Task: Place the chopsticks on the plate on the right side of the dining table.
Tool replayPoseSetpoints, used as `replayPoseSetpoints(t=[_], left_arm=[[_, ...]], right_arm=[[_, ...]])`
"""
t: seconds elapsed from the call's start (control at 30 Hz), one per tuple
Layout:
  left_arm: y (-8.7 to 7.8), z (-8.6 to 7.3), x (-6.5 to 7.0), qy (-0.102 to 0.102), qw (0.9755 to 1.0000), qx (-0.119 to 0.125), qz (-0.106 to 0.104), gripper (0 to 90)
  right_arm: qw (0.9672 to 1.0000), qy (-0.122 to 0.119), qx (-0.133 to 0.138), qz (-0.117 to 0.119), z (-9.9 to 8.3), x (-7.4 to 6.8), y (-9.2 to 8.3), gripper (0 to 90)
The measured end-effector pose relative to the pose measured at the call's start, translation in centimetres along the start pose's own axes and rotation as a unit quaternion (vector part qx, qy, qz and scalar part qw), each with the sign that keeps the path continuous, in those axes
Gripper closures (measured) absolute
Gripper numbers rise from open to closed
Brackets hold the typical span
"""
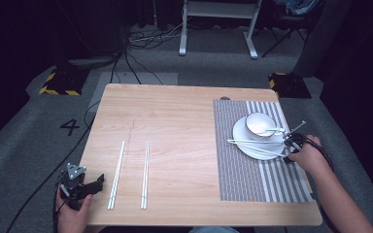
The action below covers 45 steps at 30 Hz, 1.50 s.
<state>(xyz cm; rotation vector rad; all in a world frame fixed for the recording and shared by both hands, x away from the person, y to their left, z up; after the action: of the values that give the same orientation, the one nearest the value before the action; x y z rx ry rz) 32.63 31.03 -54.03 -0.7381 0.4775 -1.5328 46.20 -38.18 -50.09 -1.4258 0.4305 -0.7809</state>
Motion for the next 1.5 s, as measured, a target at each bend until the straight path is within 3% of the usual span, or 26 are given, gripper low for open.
replayPoseSetpoints(t=[0.23, 0.4, 0.6, 0.73, 0.83, 1.17, 1.3, 1.5], left_arm=[[0.0, 0.0, 0.0, 0.000, 1.0000, 0.000, 0.000, 20.0], [0.0, 0.0, 0.0, 0.000, 1.0000, 0.000, 0.000, 20.0], [0.0, 0.0, 0.0, 0.000, 1.0000, 0.000, 0.000, 20.0], [0.0, 0.0, 0.0, 0.000, 1.0000, 0.000, 0.000, 20.0], [0.0, 0.0, 0.0, 0.000, 1.0000, 0.000, 0.000, 20.0], [0.0, 0.0, 0.0, 0.000, 1.0000, 0.000, 0.000, 20.0], [0.0, 0.0, 0.0, 0.000, 1.0000, 0.000, 0.000, 20.0], [0.0, 0.0, 0.0, 0.000, 1.0000, 0.000, 0.000, 20.0]], right_arm=[[0.9997, 0.018, 0.012, -0.008, 0.2, 0.4, 0.3, 53.6], [0.9987, 0.038, 0.021, -0.026, 0.4, 0.8, 0.2, 47.3], [0.9982, 0.038, 0.018, -0.042, 0.6, 1.4, 0.3, 46.1], [0.9975, 0.038, 0.018, -0.057, 0.7, 2.0, 0.5, 48.6], [0.9973, 0.043, 0.019, -0.056, 0.7, 2.3, 0.5, 60.5], [0.9959, 0.055, 0.025, -0.067, 1.0, 3.0, 0.6, 61.0], [0.9944, 0.074, 0.036, -0.066, 1.4, 3.6, 0.3, 63.2], [0.9945, 0.074, 0.035, -0.065, 1.6, 3.5, 0.4, 64.2]])
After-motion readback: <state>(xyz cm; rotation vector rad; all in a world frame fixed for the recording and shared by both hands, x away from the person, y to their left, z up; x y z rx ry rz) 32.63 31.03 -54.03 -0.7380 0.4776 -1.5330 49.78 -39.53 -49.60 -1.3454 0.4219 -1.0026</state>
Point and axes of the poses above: each handheld gripper's, and its own axes: y roughly forward along the jaws, z roughly out of its top, x roughly to its right, the point moved 5 cm from there along y, roughly forward along the jaws, and after that the axes turned 12 degrees about -y, right-handed, at the moved point
